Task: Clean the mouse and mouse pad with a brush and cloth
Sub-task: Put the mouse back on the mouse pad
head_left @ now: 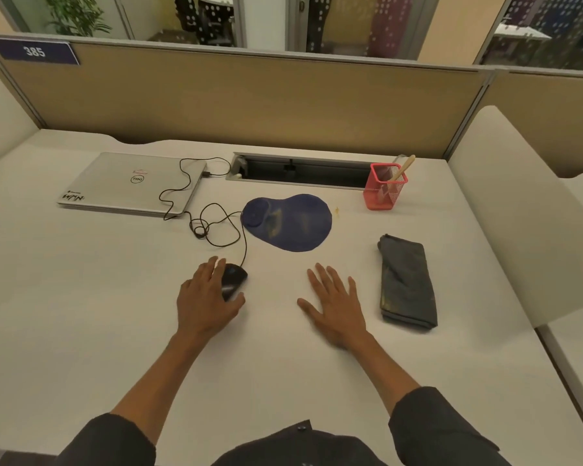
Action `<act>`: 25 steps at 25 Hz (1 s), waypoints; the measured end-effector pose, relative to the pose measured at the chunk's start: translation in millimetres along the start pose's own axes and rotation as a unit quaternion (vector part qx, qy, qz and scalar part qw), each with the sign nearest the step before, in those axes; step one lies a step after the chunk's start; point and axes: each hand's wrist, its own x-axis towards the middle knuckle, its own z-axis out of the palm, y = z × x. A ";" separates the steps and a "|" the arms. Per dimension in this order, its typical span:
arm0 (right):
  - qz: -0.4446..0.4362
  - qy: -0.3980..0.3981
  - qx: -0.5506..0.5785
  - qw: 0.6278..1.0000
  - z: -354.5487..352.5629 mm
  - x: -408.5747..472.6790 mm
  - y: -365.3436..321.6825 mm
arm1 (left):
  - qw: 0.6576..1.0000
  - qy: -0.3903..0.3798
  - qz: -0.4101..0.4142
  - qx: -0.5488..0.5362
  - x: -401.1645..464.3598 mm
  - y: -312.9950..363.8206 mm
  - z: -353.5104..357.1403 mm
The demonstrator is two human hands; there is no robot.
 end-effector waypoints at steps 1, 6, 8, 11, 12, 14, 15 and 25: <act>0.002 0.006 -0.001 1.000 1.6 -0.1 0.2 | 1.000 -0.020 -0.018 0.012 -2.9 -10.8 -2.2; 0.005 0.016 0.008 1.000 2.5 0.7 -0.2 | 1.000 0.001 -0.026 0.003 -16.9 -38.2 -5.9; 0.008 0.019 0.013 1.000 2.2 0.7 -1.3 | 0.999 0.020 -0.020 -0.016 -18.0 -40.2 -5.5; 0.009 0.023 0.022 0.999 0.6 0.0 -2.5 | 0.999 0.041 -0.012 -0.025 -19.9 -35.6 -2.8; 0.009 0.026 0.025 0.999 -0.1 0.0 -2.8 | 0.998 0.050 -0.004 -0.027 -19.7 -31.8 -1.0; 0.010 0.028 0.033 0.999 0.4 -0.8 -3.8 | 0.997 0.064 0.018 -0.033 -19.2 -23.3 5.2; 0.014 0.031 0.036 0.999 1.1 -0.8 -3.8 | 0.996 0.072 0.028 -0.035 -16.7 -18.0 9.1; 0.034 0.051 0.049 0.997 1.8 3.9 -3.2 | 0.987 0.113 0.011 -0.115 73.0 48.7 39.4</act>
